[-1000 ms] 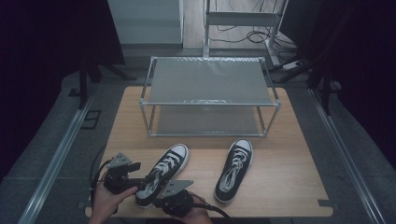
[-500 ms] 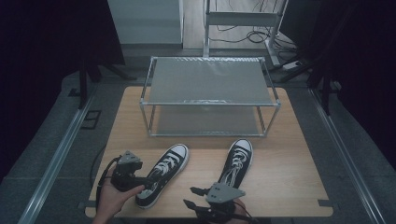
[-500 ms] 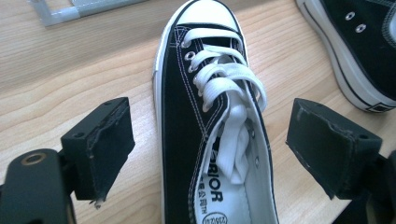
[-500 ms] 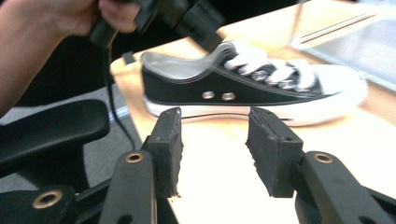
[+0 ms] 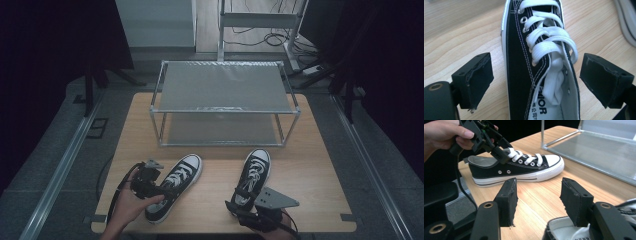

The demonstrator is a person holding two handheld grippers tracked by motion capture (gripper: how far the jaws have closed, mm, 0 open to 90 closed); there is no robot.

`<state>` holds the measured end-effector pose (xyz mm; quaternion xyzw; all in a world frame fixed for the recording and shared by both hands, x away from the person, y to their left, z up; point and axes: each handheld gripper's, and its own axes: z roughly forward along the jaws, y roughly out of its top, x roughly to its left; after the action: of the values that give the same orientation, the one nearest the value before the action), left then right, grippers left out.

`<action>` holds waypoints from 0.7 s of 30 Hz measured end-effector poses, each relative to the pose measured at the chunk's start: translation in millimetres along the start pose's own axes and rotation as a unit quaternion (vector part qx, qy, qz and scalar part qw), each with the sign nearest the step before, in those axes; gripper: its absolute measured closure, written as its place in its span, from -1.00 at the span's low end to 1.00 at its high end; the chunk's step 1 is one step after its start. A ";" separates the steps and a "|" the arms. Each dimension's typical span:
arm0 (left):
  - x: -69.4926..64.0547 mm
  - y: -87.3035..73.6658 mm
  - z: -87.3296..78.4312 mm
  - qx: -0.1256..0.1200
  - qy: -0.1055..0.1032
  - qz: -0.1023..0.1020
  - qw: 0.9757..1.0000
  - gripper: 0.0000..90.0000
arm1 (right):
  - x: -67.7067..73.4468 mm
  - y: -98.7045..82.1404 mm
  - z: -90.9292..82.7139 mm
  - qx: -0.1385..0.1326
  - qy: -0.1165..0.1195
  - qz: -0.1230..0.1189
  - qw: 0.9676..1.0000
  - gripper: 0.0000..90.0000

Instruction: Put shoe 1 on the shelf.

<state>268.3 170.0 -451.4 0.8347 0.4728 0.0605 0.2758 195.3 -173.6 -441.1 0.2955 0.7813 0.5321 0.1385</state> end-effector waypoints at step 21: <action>0.3 23.5 44.6 0.133 0.011 0.002 0.991 -0.86 | -2.7 -9.5 4.6 0.016 -0.002 0.006 1.000 0.02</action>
<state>302.4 142.9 -476.8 0.8641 0.4783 0.0067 0.1568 196.9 -174.3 -451.9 0.3040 0.7875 0.5197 0.1321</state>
